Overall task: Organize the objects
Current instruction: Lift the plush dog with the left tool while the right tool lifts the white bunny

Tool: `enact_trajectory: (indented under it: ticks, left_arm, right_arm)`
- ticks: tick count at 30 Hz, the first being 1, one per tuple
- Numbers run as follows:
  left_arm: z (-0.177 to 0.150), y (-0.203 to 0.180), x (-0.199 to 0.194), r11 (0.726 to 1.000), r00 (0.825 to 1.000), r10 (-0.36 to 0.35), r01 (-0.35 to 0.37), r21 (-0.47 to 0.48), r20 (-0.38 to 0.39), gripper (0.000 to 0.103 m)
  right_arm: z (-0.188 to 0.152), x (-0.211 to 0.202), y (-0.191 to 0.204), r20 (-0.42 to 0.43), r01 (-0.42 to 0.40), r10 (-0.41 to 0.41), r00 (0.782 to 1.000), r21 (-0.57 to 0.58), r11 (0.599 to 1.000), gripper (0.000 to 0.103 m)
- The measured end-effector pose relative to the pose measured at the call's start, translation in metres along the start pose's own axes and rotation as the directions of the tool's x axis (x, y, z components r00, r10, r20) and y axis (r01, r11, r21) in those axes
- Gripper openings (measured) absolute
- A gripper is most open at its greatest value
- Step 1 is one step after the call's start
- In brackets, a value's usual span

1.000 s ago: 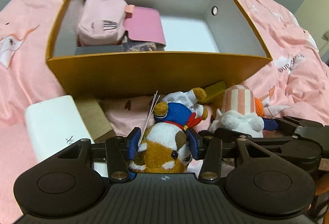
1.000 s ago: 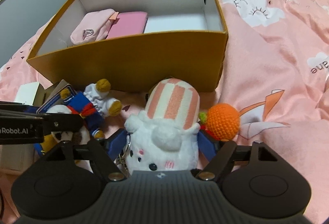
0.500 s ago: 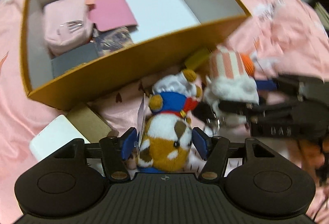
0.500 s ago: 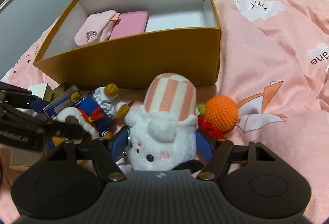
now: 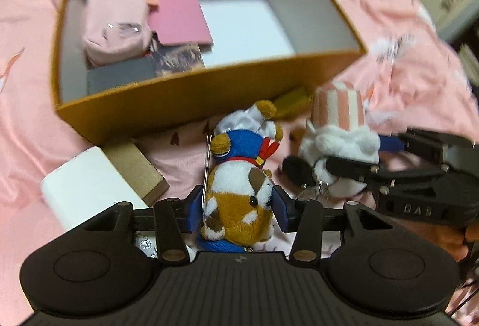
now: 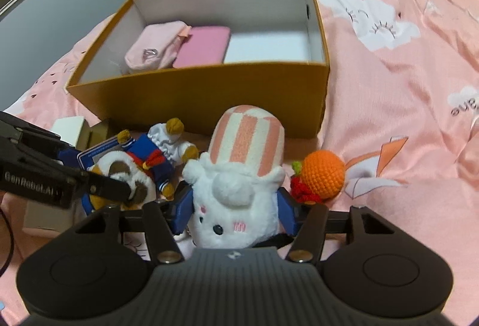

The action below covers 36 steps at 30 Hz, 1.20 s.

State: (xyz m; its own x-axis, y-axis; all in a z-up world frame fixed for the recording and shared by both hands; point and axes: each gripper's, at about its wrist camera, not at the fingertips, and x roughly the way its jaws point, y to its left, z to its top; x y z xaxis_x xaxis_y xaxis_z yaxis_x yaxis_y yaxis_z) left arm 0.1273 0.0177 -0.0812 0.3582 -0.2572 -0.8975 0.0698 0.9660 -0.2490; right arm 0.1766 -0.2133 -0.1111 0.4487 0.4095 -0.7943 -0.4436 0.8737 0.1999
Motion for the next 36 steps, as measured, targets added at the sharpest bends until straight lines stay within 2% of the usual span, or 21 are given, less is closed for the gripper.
enact_trajectory:
  ticks: [6, 9, 12, 13, 14, 16, 18, 22, 26, 28, 33, 36]
  left_arm:
    - [0.006, 0.000, -0.041, 0.995, 0.989, -0.062, 0.071, -0.068, 0.131, 0.054]
    - [0.015, -0.002, -0.060, 0.991, 0.978, -0.089, 0.106, -0.083, 0.189, 0.052]
    - [0.030, -0.004, -0.076, 0.990, 0.963, -0.081, 0.107, -0.087, 0.259, 0.049]
    - [0.036, -0.004, -0.081, 0.991, 0.957, -0.078, 0.106, -0.086, 0.280, 0.045]
    - [0.041, -0.004, -0.085, 0.990, 0.950, -0.079, 0.109, -0.086, 0.302, 0.012]
    - [0.055, -0.003, -0.091, 0.989, 0.943, -0.079, 0.114, -0.091, 0.323, 0.000]
    - [0.071, 0.001, -0.089, 0.980, 0.941, -0.125, 0.167, -0.110, 0.316, 0.000]
    - [0.086, -0.010, -0.085, 0.992, 0.952, -0.090, 0.113, -0.061, 0.294, 0.000]
    - [0.084, -0.012, -0.080, 0.997, 0.964, -0.060, 0.069, -0.029, 0.259, 0.000]
    - [0.087, -0.008, -0.080, 0.995, 0.965, -0.074, 0.088, -0.044, 0.253, 0.000]
    - [0.103, -0.009, -0.103, 0.992, 0.948, -0.103, 0.118, -0.033, 0.300, 0.000]
    - [0.117, -0.016, -0.114, 0.995, 0.938, -0.095, 0.103, -0.008, 0.334, 0.000]
  right_arm:
    - [0.015, -0.033, 0.006, 0.039, -0.021, 0.023, 0.999, -0.055, 0.998, 0.060]
    - [0.028, -0.049, 0.011, 0.060, -0.023, 0.030, 0.998, -0.100, 0.995, 0.060]
    - [0.048, -0.063, 0.014, 0.075, -0.028, 0.039, 0.996, -0.143, 0.989, 0.060]
    - [0.056, -0.067, 0.014, 0.077, -0.031, 0.043, 0.996, -0.149, 0.988, 0.060]
    - [0.063, -0.071, 0.013, 0.080, -0.037, 0.049, 0.996, -0.152, 0.988, 0.060]
    - [0.080, -0.077, 0.011, 0.087, -0.050, 0.064, 0.994, -0.154, 0.987, 0.060]
    - [0.096, -0.081, 0.011, 0.087, -0.065, 0.079, 0.993, -0.152, 0.986, 0.060]
    - [0.123, -0.075, 0.015, 0.078, -0.072, 0.085, 0.993, -0.151, 0.986, 0.060]
    - [0.125, -0.069, 0.018, 0.049, -0.072, 0.081, 0.996, -0.171, 0.983, 0.060]
    - [0.124, -0.068, 0.019, 0.043, -0.070, 0.079, 0.996, -0.179, 0.981, 0.060]
    - [0.130, -0.073, 0.018, 0.050, -0.079, 0.089, 0.995, -0.178, 0.981, 0.060]
    - [0.138, -0.080, 0.019, 0.073, -0.065, 0.081, 0.994, -0.196, 0.979, 0.060]
